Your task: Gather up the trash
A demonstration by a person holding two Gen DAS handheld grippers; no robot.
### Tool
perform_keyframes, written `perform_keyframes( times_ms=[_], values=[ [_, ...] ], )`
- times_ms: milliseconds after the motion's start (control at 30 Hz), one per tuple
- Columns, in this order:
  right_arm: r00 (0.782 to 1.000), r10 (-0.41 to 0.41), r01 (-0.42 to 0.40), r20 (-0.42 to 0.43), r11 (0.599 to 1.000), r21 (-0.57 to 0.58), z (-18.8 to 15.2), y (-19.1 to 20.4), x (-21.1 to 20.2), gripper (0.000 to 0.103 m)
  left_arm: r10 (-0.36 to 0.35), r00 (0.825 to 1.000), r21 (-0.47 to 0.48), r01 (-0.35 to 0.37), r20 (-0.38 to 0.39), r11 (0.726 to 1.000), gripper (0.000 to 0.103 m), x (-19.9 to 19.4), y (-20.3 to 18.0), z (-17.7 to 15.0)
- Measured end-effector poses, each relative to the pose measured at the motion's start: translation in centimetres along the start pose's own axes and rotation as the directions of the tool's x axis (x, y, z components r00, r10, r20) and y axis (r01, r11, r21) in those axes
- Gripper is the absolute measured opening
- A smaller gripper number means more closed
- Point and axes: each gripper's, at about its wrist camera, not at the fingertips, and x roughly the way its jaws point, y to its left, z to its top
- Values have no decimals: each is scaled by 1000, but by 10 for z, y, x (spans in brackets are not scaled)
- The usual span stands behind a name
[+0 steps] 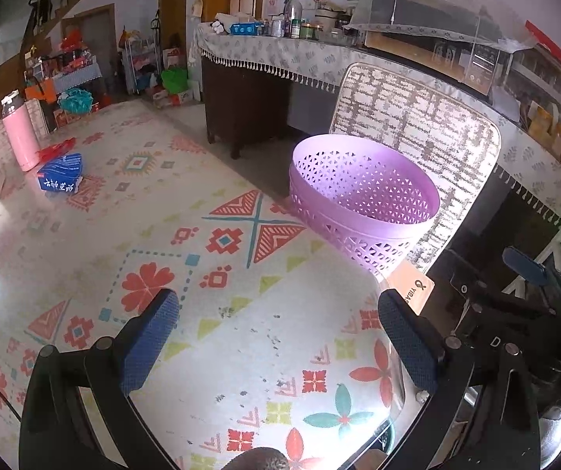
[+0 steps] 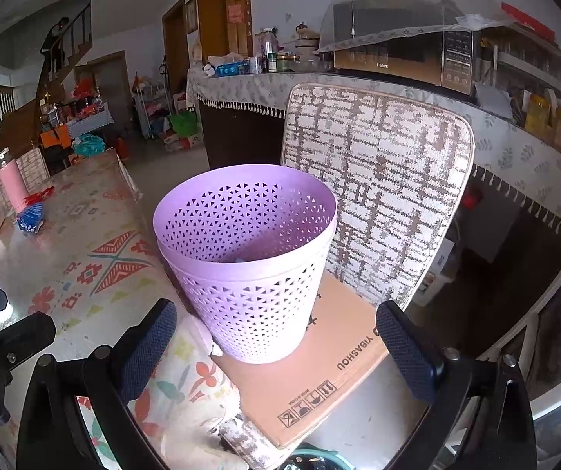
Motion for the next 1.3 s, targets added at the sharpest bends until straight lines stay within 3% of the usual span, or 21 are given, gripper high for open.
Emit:
perform_keyframes(
  times_ms=[1300],
  values=[
    [999,13,-13,-30,1000,28,-9,-12,5,103,3,1000,7,-3,-22,1000,101,8,-6,-2]
  ],
)
